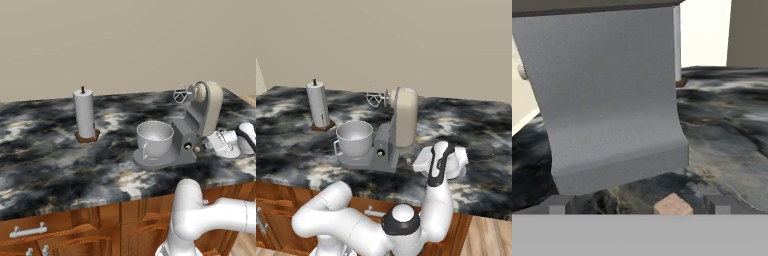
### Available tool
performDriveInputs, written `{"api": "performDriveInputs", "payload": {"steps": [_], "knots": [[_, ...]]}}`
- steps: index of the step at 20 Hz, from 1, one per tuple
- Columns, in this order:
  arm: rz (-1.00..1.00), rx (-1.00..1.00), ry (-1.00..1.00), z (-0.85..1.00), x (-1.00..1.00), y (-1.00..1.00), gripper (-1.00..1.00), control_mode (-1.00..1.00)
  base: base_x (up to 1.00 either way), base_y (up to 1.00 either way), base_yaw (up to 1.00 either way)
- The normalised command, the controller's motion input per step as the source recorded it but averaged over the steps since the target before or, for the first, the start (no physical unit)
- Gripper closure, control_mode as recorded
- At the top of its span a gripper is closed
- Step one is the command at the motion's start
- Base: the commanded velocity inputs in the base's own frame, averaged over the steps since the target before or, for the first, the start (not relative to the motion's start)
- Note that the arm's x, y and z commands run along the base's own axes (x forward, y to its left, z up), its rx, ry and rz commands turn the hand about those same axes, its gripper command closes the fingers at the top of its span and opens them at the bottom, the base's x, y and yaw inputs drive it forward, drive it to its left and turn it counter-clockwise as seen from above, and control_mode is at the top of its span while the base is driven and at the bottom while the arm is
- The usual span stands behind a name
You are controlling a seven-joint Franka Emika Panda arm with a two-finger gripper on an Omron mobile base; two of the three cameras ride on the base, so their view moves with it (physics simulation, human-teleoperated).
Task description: Add butter and sugar cubes to the stand mixer bowl and then turn on the stand mixer to begin making frosting.
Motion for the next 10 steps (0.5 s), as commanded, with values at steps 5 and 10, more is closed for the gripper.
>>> {"api": "performDriveInputs", "payload": {"steps": [5, 10], "knots": [[-0.02, 0.00, 0.00, -0.11, 0.07, 0.00, -1.00, -1.00, 0.00, 0.00, 0.00], [-0.02, 0.00, 0.00, -0.09, 0.07, 0.00, -1.00, -1.00, 0.00, 0.00, 0.00]]}}
